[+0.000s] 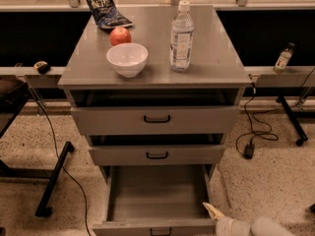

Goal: Close bottom drawer

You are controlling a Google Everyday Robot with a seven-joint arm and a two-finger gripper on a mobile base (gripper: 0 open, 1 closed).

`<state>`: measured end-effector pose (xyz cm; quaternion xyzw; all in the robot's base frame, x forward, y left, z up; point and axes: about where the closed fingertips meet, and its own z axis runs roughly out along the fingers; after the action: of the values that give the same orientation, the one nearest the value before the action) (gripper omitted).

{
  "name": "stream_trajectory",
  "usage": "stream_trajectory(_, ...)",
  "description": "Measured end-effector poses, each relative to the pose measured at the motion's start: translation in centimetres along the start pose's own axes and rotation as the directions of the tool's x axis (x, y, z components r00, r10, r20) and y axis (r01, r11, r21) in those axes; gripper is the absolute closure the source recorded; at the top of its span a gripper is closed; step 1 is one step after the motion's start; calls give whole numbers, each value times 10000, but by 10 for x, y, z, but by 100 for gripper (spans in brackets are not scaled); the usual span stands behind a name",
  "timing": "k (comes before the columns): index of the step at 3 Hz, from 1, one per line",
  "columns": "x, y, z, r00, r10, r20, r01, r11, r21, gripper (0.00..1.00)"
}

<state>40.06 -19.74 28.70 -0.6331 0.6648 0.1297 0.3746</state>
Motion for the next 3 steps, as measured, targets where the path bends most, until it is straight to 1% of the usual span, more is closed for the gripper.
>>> stream_trajectory(1, 18, 17, 9, 9997, -239, -21, 238, 9986, -470, 18)
stream_trajectory(2, 19, 18, 9, 9997, -232, -20, 231, 9985, -488, 50)
stream_trajectory(3, 19, 18, 9, 9997, -232, -20, 230, 9985, -488, 73)
